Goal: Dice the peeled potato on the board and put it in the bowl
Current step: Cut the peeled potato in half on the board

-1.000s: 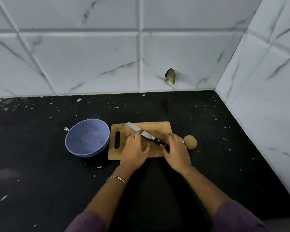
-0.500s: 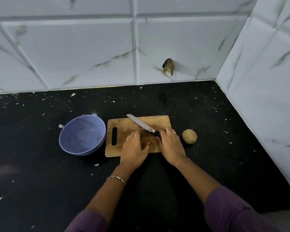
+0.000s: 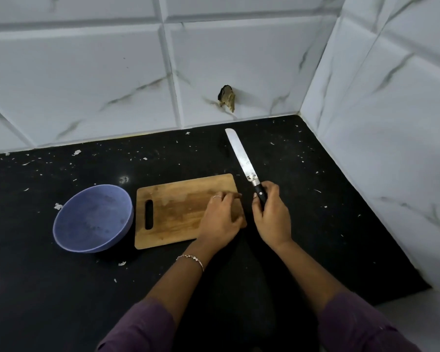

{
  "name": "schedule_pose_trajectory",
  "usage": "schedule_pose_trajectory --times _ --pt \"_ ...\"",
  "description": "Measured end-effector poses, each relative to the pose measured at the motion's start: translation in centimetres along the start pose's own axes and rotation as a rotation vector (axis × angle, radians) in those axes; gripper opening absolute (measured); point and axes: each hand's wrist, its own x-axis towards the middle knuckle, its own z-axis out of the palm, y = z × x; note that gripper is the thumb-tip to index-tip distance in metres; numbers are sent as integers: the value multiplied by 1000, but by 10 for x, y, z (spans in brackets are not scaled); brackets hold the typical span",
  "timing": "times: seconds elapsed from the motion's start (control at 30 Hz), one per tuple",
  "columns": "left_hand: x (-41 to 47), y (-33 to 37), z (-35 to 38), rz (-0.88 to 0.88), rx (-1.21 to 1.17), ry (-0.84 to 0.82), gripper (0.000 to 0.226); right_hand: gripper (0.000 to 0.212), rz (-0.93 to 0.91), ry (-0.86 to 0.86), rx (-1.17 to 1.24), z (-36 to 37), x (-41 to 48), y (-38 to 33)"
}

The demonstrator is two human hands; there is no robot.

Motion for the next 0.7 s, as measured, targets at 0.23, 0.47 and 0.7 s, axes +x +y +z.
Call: schedule_pose_trajectory --times 0.23,0.47,0.7 --pt "30 27 23 147 45 -138 75 31 122 94 105 -17 0 24" --pt "47 34 34 189 312 -264 84 29 229 84 162 -18 -3 43" --pt "41 24 37 163 200 -143 69 29 186 56 194 -16 -5 42"
